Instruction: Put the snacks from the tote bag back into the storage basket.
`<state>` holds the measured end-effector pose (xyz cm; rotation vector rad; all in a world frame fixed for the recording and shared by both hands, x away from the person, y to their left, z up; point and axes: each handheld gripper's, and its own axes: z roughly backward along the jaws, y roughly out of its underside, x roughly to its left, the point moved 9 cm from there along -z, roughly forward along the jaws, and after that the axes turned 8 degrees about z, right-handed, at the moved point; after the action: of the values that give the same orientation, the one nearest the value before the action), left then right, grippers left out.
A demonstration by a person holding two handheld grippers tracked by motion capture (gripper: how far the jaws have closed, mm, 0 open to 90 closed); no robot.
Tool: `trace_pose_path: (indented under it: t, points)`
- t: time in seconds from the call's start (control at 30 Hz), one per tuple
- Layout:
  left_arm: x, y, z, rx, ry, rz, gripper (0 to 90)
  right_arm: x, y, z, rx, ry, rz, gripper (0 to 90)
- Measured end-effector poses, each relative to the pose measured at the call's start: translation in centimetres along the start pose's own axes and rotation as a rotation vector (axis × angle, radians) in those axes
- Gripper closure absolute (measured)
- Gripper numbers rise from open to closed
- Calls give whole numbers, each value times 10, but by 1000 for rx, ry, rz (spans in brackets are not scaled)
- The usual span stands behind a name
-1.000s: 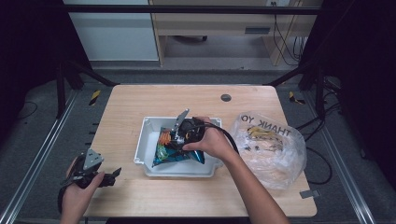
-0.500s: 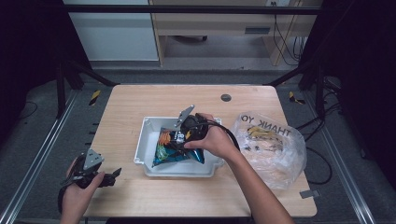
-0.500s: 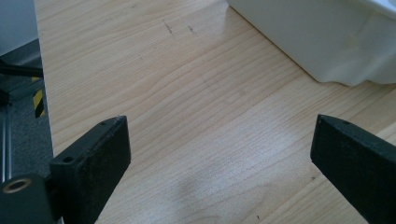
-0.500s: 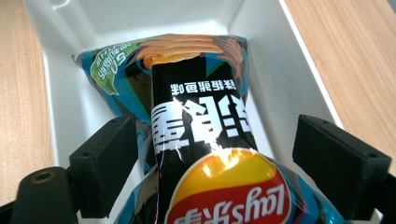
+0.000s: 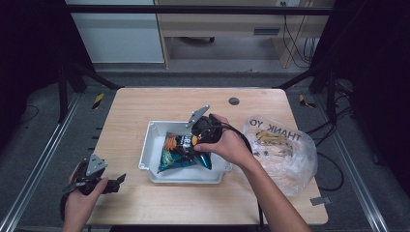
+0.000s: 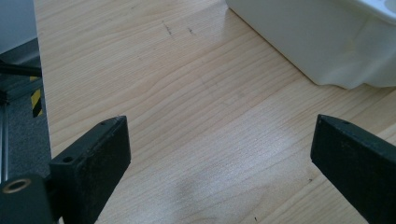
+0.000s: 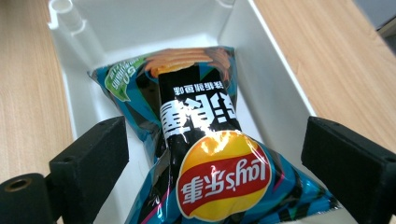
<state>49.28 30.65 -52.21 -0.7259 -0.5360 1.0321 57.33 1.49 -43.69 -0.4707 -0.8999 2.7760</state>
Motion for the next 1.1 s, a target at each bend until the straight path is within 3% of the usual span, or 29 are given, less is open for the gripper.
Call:
trace_pose_path:
  t: [0.53, 0.83, 1.1]
  points:
    - [1, 1, 1, -2, -5, 9, 45, -5, -2, 30, -52, 85, -32, 77]
    - [0, 1, 1, -3, -5, 5, 44, 0, -5, 47, -89, 120, -43, 73]
    - [3, 1, 2, -3, -13, 11, 43, -1, -6, 50, -107, 140, -61, 64]
